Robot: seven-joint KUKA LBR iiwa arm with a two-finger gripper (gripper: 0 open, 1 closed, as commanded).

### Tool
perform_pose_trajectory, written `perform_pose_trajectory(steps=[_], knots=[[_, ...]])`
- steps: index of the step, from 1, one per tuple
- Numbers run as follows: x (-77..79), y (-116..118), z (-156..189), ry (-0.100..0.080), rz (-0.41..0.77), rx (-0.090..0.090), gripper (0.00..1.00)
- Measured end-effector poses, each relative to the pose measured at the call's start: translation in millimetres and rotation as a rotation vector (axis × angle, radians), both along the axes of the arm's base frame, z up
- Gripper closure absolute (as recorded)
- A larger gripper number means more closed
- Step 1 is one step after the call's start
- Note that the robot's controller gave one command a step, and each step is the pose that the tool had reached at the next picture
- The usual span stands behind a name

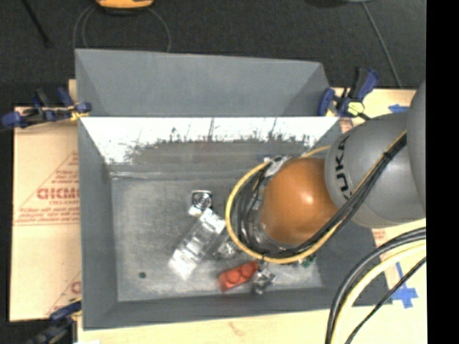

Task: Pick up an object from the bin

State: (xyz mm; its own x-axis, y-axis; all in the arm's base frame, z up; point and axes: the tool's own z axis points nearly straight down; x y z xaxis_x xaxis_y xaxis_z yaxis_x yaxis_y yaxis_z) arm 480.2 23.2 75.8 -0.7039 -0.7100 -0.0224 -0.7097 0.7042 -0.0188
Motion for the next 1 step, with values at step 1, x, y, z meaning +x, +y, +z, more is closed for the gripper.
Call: perform_pose_trajectory(steps=[1], knots=[[1.8,-22.4,-1.0,0.003,0.034,0.005,0.0]])
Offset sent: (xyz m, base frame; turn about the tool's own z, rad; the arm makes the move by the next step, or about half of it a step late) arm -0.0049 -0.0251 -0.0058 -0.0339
